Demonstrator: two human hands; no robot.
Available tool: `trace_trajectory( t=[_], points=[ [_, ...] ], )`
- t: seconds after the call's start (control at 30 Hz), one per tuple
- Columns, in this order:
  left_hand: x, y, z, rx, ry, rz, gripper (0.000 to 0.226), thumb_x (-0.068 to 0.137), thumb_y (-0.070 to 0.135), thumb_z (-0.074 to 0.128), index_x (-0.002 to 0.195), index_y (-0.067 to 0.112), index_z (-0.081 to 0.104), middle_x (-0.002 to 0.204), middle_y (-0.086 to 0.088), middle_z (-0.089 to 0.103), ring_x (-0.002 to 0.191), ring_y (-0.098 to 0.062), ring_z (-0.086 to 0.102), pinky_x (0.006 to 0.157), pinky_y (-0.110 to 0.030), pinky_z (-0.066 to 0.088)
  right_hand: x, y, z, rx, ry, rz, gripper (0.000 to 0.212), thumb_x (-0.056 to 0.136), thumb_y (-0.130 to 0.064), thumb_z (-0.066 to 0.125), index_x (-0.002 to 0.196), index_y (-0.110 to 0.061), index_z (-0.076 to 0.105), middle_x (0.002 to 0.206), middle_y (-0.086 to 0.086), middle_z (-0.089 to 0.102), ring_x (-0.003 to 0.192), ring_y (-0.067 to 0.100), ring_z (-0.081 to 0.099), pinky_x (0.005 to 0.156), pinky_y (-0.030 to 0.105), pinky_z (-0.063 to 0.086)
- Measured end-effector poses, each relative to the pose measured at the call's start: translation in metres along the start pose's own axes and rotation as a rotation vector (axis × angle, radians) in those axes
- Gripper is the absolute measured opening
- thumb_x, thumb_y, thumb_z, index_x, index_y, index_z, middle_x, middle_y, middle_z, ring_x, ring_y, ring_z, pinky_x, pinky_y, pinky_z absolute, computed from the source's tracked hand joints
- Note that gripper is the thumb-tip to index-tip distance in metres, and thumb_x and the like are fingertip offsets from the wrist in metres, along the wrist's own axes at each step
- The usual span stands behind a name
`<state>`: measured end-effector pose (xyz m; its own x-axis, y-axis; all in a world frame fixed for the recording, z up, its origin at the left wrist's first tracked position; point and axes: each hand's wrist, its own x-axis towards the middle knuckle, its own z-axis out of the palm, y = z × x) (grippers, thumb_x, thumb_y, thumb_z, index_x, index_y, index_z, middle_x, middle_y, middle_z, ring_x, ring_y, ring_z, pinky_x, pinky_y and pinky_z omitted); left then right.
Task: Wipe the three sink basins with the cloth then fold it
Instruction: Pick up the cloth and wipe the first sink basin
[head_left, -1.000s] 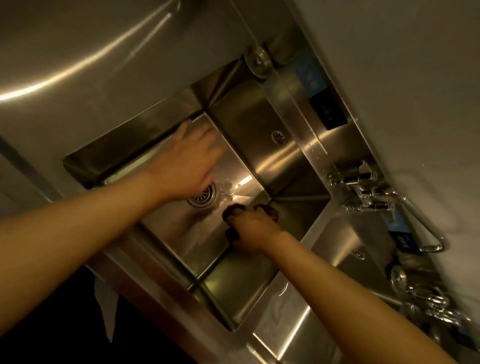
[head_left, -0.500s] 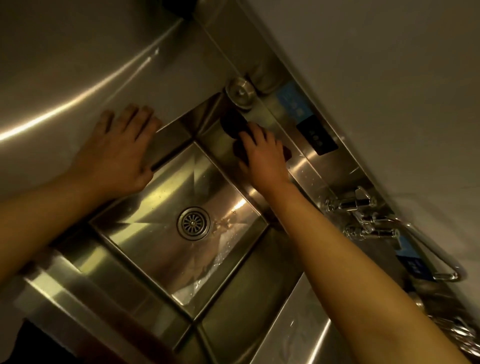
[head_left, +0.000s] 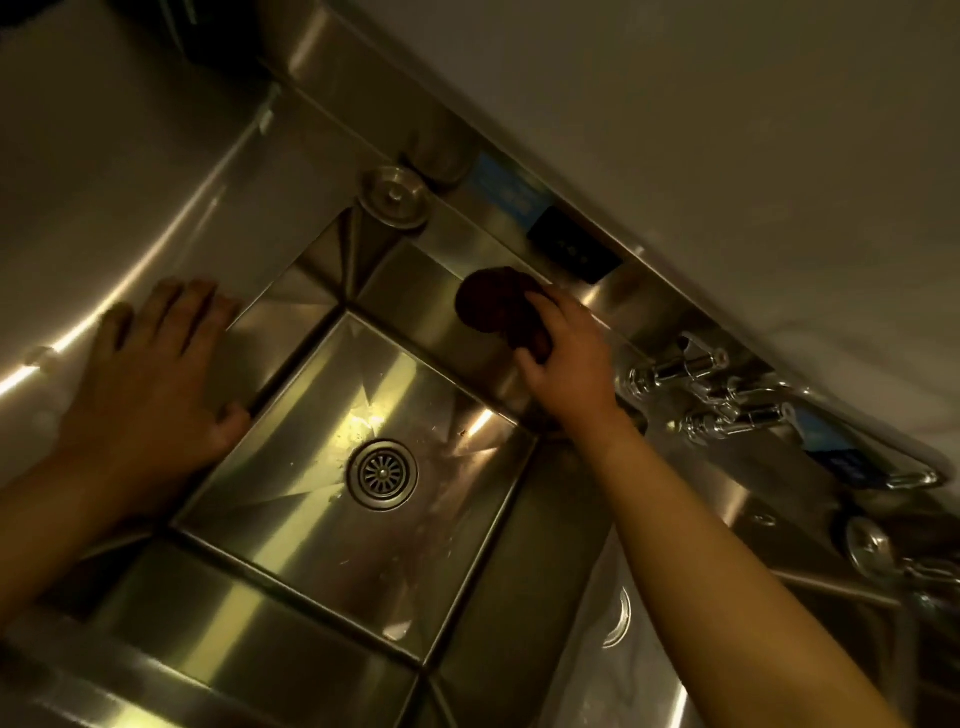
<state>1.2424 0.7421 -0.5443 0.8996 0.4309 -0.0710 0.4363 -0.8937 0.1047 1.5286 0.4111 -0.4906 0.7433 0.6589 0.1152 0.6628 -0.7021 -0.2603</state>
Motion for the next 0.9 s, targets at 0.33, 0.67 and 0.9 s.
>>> trace_trajectory(
  t=[0.33,0.67,0.9],
  points=[
    [0.002,0.005,-0.001,-0.029,0.081,0.039,0.115,0.061,0.056,0.06,0.164,0.021,0.024,0.174,-0.002,0.014,0.156,-0.012,-0.001,0.117,-0.031,-0.005,-0.046,0.026,-0.012,0.017,0.074,0.398,0.07,0.083,-0.038,0.065,0.149,-0.021,0.048,0.154,0.006,0.044,0.138,0.028,0.046,0.111,0.043,0.043],
    [-0.003,0.009,-0.003,-0.015,0.156,0.053,0.108,0.064,0.053,0.058,0.161,0.016,0.03,0.168,-0.014,0.025,0.153,-0.039,0.026,0.115,-0.058,0.024,-0.122,-0.044,0.036,0.155,0.028,0.515,0.069,0.084,-0.023,0.075,0.147,-0.019,0.048,0.15,0.005,0.037,0.135,0.028,0.042,0.115,0.043,0.039],
    [-0.005,0.01,-0.008,0.017,0.139,0.058,0.106,0.066,0.053,0.058,0.16,0.014,0.03,0.166,-0.015,0.027,0.153,-0.038,0.025,0.115,-0.057,0.024,-0.113,-0.071,0.095,0.346,-0.093,0.628,0.054,0.088,-0.024,0.067,0.14,-0.016,0.056,0.146,0.007,0.045,0.135,0.028,0.045,0.114,0.042,0.04]
  ],
)
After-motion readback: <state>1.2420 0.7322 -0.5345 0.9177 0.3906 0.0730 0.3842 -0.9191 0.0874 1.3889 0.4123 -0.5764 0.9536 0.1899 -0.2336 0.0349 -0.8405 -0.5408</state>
